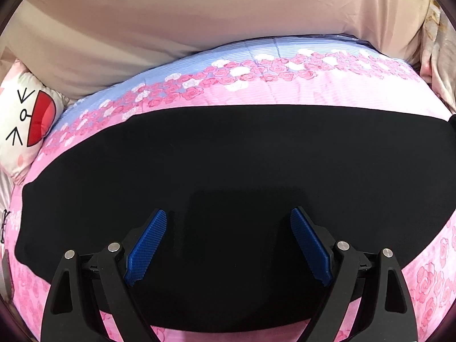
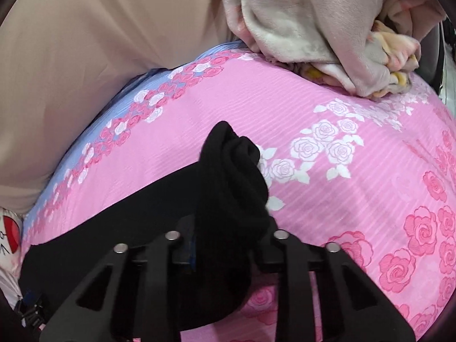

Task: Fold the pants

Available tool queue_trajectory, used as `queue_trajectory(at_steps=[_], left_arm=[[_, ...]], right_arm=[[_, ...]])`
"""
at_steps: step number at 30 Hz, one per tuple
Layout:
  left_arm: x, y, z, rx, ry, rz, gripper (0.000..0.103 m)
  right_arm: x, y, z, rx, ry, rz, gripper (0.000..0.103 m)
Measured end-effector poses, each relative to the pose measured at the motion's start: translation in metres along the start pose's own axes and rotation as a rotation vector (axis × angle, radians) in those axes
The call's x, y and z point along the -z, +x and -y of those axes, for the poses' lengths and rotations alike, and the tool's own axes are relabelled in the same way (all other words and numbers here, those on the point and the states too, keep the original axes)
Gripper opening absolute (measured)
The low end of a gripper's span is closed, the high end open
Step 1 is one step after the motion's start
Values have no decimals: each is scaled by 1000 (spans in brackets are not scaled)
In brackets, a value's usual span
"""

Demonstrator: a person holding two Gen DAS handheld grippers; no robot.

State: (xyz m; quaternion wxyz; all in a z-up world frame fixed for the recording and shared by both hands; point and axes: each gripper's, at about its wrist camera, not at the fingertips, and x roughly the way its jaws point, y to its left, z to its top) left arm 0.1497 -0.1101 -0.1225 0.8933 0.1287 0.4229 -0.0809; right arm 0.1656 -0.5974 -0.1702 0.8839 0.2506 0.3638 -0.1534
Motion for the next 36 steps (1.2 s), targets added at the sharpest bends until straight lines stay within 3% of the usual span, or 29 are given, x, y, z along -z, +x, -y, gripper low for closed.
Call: queue_trajectory(at_steps=[5, 8, 13, 17, 22, 25, 31, 36], left_arm=[[-3, -1, -3, 3, -1, 10, 87], [-2, -1, -11, 2, -18, 9, 87], [3, 4, -21, 4, -30, -2, 87], [9, 9, -22, -23, -46, 28, 98], [8, 14, -32, 31, -85, 12, 98], [9, 9, -32, 25, -74, 15, 98], [13, -7, -51, -16, -93, 42, 98], [23, -16, -90, -42, -161, 50, 98]], right_arm=[[0, 0, -5, 45, -15, 0, 27], [0, 1, 2, 50, 15, 2, 40], [1, 0, 6, 24, 24, 6, 41], [1, -1, 1, 22, 3, 6, 24], [1, -2, 6, 9, 45, -5, 24], [-1, -16, 0, -10, 48, 19, 20], [-12, -67, -89, -143, -104, 84, 19], [8, -86, -211, -299, -317, 59, 19]])
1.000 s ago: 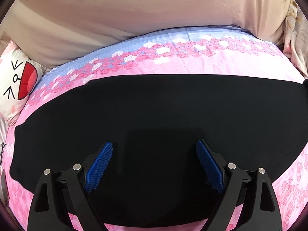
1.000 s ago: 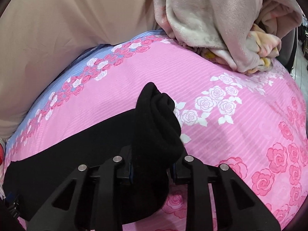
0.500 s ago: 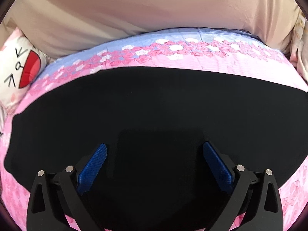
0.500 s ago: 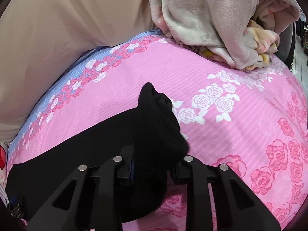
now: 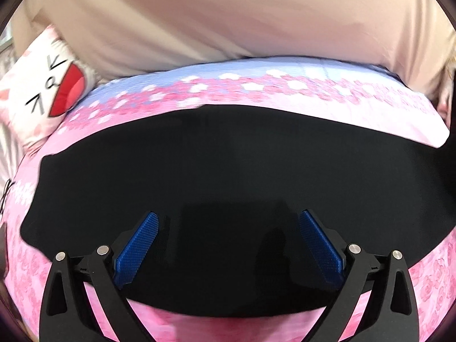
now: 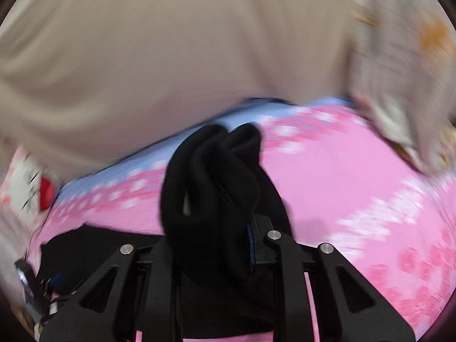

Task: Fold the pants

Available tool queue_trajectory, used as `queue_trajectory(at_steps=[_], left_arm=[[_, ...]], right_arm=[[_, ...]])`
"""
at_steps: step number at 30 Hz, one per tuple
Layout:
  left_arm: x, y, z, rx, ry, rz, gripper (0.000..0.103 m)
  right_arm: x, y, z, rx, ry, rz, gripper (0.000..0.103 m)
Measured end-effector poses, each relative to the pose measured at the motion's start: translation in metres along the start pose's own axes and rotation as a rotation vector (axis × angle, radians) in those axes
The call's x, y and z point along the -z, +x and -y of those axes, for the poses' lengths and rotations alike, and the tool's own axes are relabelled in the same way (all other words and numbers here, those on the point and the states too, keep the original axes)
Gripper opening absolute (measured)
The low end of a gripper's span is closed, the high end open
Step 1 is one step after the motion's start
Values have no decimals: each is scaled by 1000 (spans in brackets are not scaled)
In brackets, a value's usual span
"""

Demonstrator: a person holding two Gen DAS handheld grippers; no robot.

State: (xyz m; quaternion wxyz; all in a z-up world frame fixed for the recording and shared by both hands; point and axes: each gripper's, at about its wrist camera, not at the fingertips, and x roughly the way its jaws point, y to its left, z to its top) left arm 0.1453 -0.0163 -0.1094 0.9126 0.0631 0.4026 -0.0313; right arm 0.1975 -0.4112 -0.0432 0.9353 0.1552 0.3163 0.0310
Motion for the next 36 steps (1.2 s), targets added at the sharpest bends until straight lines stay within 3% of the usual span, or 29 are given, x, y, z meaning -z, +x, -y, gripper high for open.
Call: queue_trajectory(at_steps=[4, 11, 14, 17, 20, 21, 23, 24, 26, 29, 32, 35, 36], left_arm=[[8, -6, -43, -43, -63, 5, 98], [26, -12, -121, -117, -167, -10, 98], [32, -10, -147, -132, -203, -22, 98], [36, -9, -166, -127, -229, -32, 98], [39, -8, -175, -120, -233, -31, 98], [40, -7, -177, -115, -229, -30, 98], [40, -5, -181, -110, -227, -29, 98], [41, -6, -183, -105, -227, -27, 98], [44, -7, -186, -100, -230, -20, 98], [46, -8, -192, -98, -243, -16, 98], [48, -5, -197, -97, -264, -27, 98], [50, -5, -199, -87, -273, -39, 98], [51, -7, -199, -83, -273, -41, 98]], right_arm=[[12, 35, -92, -92, -145, -60, 19], [72, 109, -229, -187, -342, -210, 19], [103, 128, -275, -201, -419, -247, 19], [130, 145, -303, -134, -520, -264, 20], [149, 144, -316, -76, -612, -249, 34], [151, 138, -319, -95, -628, -252, 55], [148, 115, -320, -191, -605, -249, 84], [145, 103, -321, -222, -588, -232, 85], [132, 77, -315, -248, -549, -188, 83], [113, 65, -298, -174, -507, -138, 54], [114, 97, -284, -84, -473, -197, 33], [140, 142, -286, -30, -509, -296, 33], [145, 141, -289, -11, -535, -260, 33]])
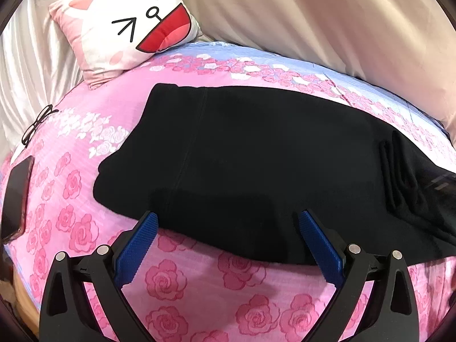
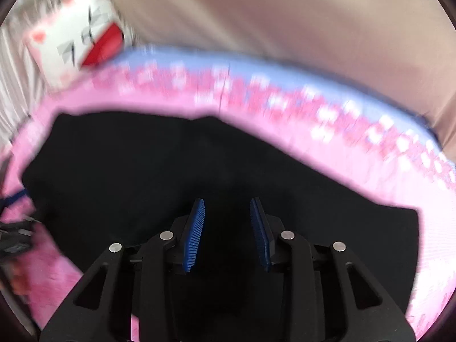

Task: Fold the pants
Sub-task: 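Fold the trousers over again with the right gripper while the left gripper holds the other end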

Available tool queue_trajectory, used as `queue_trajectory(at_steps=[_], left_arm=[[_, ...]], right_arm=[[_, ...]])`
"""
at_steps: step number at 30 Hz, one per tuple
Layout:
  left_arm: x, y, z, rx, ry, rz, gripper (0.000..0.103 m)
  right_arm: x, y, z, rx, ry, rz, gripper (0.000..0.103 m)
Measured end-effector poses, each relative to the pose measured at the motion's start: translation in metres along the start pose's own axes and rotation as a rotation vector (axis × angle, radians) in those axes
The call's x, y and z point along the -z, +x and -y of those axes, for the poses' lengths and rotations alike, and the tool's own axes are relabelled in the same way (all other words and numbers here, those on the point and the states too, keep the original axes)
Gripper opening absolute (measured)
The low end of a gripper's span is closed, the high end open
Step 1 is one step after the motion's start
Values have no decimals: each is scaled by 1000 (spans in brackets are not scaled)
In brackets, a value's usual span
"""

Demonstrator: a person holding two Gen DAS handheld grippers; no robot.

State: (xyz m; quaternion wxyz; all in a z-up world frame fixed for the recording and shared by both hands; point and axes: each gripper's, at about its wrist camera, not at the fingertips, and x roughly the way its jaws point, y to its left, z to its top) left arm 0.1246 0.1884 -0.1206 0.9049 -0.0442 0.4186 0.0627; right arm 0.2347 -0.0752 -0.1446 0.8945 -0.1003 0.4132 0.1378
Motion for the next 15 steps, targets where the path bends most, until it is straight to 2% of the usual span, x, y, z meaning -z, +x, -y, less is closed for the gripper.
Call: queue_trajectory(at_steps=[2, 4, 6, 7, 8, 10, 11, 12, 13, 15], left_arm=[[1, -1, 0, -5, 2, 2, 98], [3, -4, -4, -18, 3, 9, 98], [4, -5, -10, -21, -13, 6, 98], [4, -5, -13, -21, -21, 3, 98], [4, -4, -15, -20, -26, 1, 98], [5, -2, -17, -22, -33, -5, 98], [5, -1, -16, -24, -34, -10, 98], [5, 0, -16, -22, -37, -13, 98], [5, 0, -17, -20, -39, -14, 98], [6, -2, -20, -13, -43, -14, 98]], right_arm=[[-5, -7, -9, 40, -29, 16, 33], [-9, -21, -8, -10, 3, 42, 42], [-7, -37, -19, -54, -17, 77, 85], [-5, -41, -25, -55, -45, 89, 91], [-1, -42, -38, -44, -106, 90, 91], [2, -34, -57, 11, -197, 89, 89], [5, -25, -66, 52, -244, 77, 72], [7, -14, -69, 45, -259, 48, 47], [7, -9, -69, 14, -240, 38, 39], [3, -7, -71, 25, -219, 47, 30]])
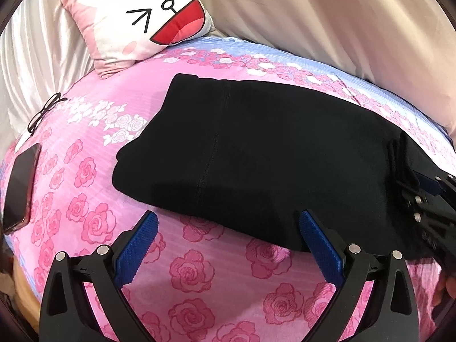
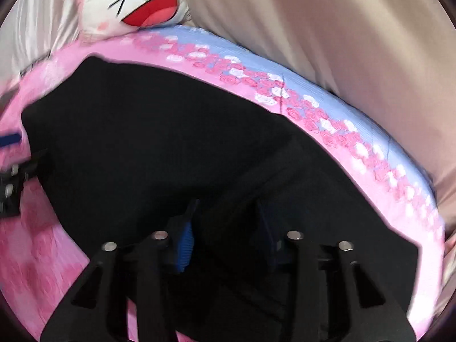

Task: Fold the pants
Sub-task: 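Fold the trousers over again with the right gripper while the left gripper holds the other end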

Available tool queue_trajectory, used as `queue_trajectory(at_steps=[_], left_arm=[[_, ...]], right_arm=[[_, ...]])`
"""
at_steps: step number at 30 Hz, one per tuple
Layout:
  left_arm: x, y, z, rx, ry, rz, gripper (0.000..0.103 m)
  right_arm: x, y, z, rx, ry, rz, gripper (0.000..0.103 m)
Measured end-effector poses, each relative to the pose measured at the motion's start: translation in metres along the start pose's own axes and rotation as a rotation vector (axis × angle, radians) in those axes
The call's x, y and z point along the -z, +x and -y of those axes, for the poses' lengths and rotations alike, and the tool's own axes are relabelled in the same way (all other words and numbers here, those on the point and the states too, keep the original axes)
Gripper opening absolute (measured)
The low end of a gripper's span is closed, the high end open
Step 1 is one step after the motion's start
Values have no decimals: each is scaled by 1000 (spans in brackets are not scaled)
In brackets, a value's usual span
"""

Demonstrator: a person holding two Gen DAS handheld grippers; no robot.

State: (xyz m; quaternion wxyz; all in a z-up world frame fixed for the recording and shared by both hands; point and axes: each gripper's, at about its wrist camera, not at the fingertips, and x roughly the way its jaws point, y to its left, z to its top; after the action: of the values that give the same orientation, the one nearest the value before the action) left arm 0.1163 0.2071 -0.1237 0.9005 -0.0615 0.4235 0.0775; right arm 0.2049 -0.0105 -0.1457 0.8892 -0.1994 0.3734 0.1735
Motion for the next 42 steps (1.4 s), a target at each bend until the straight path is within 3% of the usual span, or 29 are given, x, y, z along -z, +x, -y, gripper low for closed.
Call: queue_trajectory(at_steps=[2, 5, 7, 10, 12, 16, 18, 22, 23, 24, 25, 26, 27, 32, 35, 39, 42], left_arm=[[1, -1, -6, -5, -17, 1, 98], [-3, 4, -21, -11, -78, 2, 98], [-8, 13, -29, 9, -123, -14, 98], [-20, 21, -41, 42, -179, -7, 98], [-28, 28, -45, 67, -210, -14, 98], [-43, 39, -48, 68, -288, 12, 98], [-50, 44, -45, 48, -314, 14, 98], [-60, 51, -34, 49, -324, 21, 96], [-63, 51, -30, 66, -333, 26, 86], [-65, 52, -28, 68, -329, 26, 64], [-67, 52, -25, 70, -322, 23, 51], [-71, 53, -23, 69, -311, 18, 21], [-75, 53, -18, 65, -292, 10, 18], [-96, 13, 22, 54, -182, 111, 17], [-105, -31, 78, 58, -58, 218, 17], [-103, -72, 162, 180, 103, 251, 17], [-85, -89, 235, 288, 231, 232, 17]], right_arm=[[-8, -5, -3, -1, 11, 14, 19], [-14, 0, -9, 1, -19, 18, 18], [-12, -1, -7, -12, -3, 31, 26], [-11, -21, 11, -125, 110, 93, 47], [-6, -44, 28, -147, 185, 154, 77], [19, -78, 70, -40, 265, 194, 81], [30, -83, 88, 31, 286, 173, 86], [64, -91, 128, 138, 367, 107, 86], [75, -95, 140, 162, 401, 91, 86], [85, -96, 148, 177, 426, 81, 86], [95, -99, 156, 189, 450, 73, 86], [105, -101, 167, 202, 480, 63, 86], [115, -103, 174, 212, 503, 56, 86], [162, -120, 213, 264, 608, 39, 86], [187, -130, 238, 271, 676, 48, 87], [218, -147, 268, 288, 750, 67, 86], [238, -157, 286, 307, 792, 80, 86]])
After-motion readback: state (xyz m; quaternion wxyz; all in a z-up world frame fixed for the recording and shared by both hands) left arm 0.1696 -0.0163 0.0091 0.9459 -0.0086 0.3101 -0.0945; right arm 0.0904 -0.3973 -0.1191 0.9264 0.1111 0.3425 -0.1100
